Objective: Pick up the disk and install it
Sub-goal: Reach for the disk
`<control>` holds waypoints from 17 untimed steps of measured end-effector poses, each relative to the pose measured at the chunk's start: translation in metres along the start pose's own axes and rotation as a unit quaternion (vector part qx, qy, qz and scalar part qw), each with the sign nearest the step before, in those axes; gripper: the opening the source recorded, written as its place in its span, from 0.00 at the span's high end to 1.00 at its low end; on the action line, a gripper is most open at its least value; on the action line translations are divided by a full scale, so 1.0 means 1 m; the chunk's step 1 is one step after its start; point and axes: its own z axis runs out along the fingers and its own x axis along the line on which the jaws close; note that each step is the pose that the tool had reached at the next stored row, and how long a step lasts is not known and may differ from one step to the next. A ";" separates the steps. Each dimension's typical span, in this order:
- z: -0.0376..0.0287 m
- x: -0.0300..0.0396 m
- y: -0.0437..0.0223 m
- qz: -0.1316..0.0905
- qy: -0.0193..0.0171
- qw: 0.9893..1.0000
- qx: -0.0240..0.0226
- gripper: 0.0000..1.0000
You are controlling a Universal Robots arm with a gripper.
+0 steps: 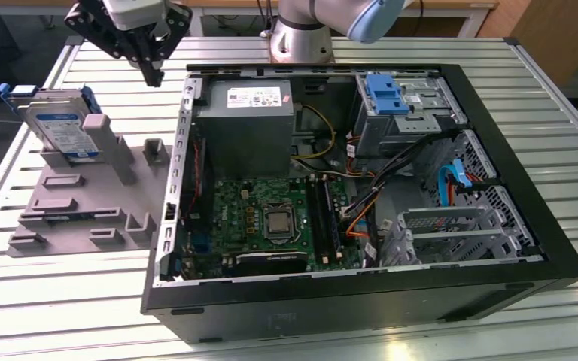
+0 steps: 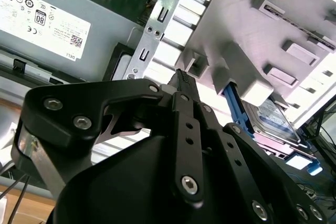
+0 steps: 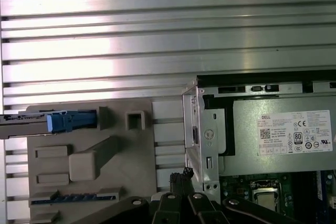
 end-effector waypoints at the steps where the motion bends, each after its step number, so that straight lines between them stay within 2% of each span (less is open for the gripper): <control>1: 0.0001 0.0002 0.0000 0.000 0.000 1.000 0.000 0.89; 17: 0.0013 0.0033 -0.0002 0.000 0.001 1.000 0.000 0.89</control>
